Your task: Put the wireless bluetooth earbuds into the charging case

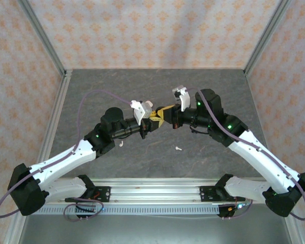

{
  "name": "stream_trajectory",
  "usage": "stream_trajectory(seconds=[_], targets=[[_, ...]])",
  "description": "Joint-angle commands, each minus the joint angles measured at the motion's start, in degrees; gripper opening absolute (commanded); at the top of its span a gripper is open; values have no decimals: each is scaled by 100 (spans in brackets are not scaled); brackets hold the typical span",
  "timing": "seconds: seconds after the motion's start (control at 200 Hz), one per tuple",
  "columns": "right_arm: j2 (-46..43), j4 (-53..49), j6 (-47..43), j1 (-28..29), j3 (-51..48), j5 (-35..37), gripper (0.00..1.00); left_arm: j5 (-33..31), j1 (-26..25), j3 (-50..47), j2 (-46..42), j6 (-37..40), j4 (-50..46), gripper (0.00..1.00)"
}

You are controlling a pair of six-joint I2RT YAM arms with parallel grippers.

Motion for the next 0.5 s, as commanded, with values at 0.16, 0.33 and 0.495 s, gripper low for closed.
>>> stream_trajectory(seconds=[0.16, 0.33, 0.495], targets=[[60, -207, -61, 73, 88, -115, 22, 22, -30, 248, 4, -81, 269, 0], [117, -259, 92, 78, 253, -54, 35, 31, -25, 217, 4, -80, 245, 0], [166, -428, 270, 73, 501, 130, 44, 6, -29, 162, -18, -88, 260, 0]])
